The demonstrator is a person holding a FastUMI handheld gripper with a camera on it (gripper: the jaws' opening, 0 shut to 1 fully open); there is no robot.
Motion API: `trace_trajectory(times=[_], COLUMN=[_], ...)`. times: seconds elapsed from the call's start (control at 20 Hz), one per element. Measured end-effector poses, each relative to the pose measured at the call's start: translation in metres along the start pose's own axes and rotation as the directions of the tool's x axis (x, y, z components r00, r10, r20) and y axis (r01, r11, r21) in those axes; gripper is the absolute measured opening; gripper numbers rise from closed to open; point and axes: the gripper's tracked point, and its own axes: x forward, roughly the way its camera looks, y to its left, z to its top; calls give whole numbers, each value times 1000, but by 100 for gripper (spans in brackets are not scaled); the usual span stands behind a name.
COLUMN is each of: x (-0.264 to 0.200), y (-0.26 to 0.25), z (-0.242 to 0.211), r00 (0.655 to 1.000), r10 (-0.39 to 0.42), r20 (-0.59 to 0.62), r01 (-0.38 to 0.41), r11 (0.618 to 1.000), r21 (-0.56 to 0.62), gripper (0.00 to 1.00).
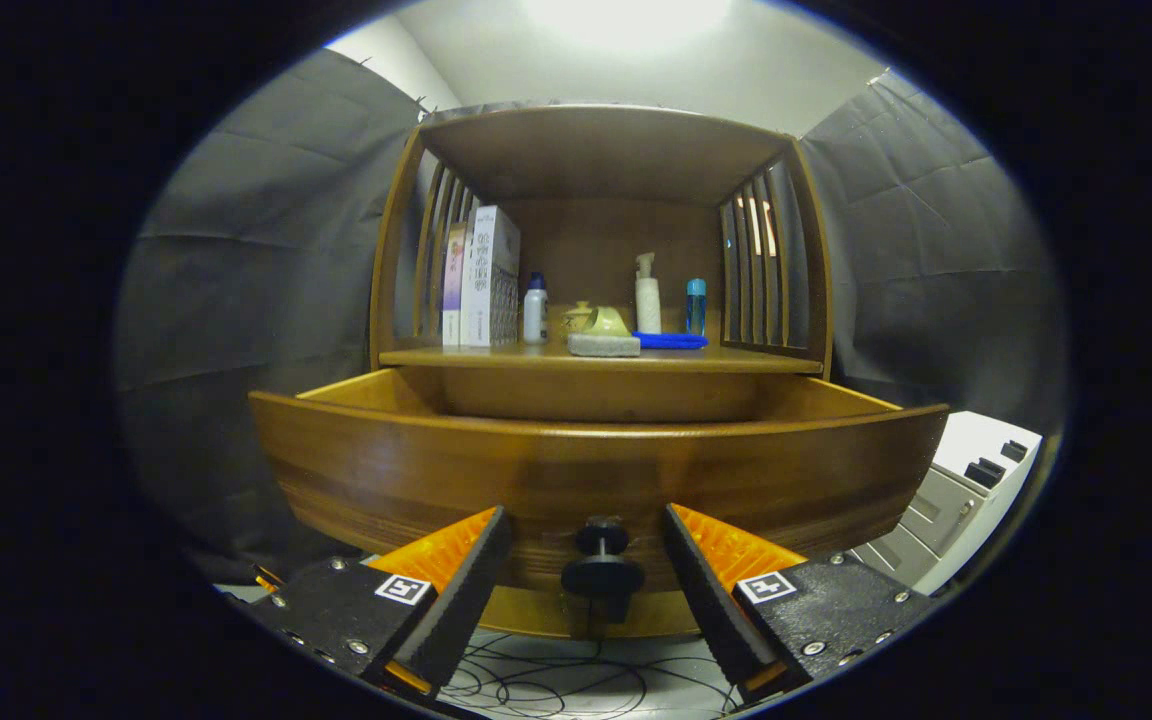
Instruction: Pull open the drawer, take out the items inside it, and place them on the countertop above the cabinet.
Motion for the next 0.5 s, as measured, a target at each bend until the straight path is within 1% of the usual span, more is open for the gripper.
trace_trajectory(times=[0.2, 0.5], x=[6, 9], y=[3, -1], z=[-10, -10], r00=[1000, 999], r10=[13, -25], r20=[-24, -22], r01=[-13, 24], r11=[1000, 1000], r21=[-9, -9], gripper=[95, 95])
